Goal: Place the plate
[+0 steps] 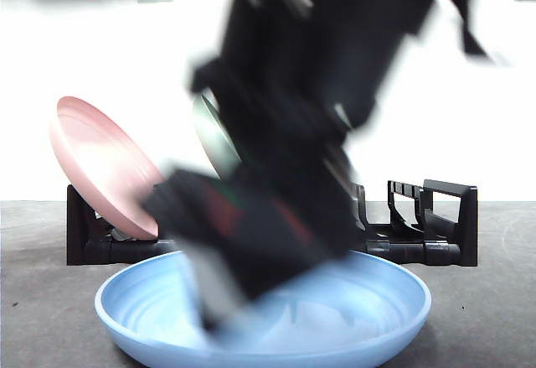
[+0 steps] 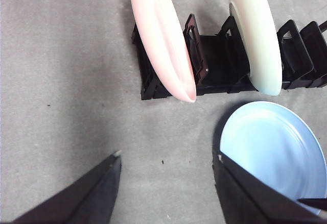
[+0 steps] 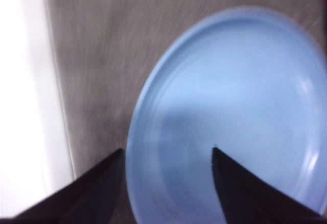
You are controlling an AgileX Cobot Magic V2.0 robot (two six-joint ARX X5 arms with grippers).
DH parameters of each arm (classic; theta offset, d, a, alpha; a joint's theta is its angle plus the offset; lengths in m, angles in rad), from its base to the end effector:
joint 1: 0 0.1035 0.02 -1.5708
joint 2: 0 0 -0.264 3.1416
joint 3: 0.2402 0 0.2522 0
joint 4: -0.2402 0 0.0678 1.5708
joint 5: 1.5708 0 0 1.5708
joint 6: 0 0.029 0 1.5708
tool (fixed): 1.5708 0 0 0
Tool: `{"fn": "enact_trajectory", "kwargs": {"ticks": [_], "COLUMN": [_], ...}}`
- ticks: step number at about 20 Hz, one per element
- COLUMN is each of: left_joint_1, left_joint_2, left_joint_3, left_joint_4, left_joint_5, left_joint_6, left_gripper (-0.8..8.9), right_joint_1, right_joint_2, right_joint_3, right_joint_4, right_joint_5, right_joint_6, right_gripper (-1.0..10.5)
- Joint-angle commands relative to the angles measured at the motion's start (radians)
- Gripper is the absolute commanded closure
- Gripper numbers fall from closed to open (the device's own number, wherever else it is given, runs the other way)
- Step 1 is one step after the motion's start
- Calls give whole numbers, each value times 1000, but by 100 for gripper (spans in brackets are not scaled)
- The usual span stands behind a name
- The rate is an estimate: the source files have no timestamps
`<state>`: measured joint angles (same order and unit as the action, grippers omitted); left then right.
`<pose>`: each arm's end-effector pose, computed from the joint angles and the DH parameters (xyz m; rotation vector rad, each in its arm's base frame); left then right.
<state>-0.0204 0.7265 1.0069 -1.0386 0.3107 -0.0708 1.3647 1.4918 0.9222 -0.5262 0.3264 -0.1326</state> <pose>0.1105 -0.0111 0.3387 -0.1770 0.7649 -0.2884 0.0667 0.2735 0.2004 -0.9706 0.7017 0.9871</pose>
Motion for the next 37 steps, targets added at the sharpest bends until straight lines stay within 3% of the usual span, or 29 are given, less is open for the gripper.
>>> {"fn": "enact_trajectory", "kwargs": {"ticks": [1,4,8,12,16,20,24,35,37], "left_joint_1": [-2,-7,-35,-75,-133,-178,-198,-198,-198], "left_joint_2": [6,6,23,89,242,446,636,832,832], "left_joint_3": [21,21,21,25,69,187,337,415,418], "left_joint_4": [7,19,46,96,167,169,172,209,213], "left_joint_5": [4,4,4,3,-72,-203,-272,-289,-290], "left_joint_6": [-5,-61,-159,-248,-255,-225,-196,-154,-148], "left_gripper": [528,530,528,527,527,527,527,539,650], "right_joint_1": [8,-15,-127,-273,-341,-362,-362,-362,-362], "right_joint_2": [-35,-116,-254,-362,-429,-441,-441,-441,-441], "right_joint_3": [93,204,294,307,307,307,307,307,307], "right_joint_4": [-53,-152,-276,-381,-414,-415,-413,-417,-421], "right_joint_5": [-20,-93,-218,-311,-307,-307,-296,-266,-262], "right_joint_6": [76,212,498,592,608,608,608,607,608], "right_gripper": [634,634,634,634,634,634,634,634,634]}}
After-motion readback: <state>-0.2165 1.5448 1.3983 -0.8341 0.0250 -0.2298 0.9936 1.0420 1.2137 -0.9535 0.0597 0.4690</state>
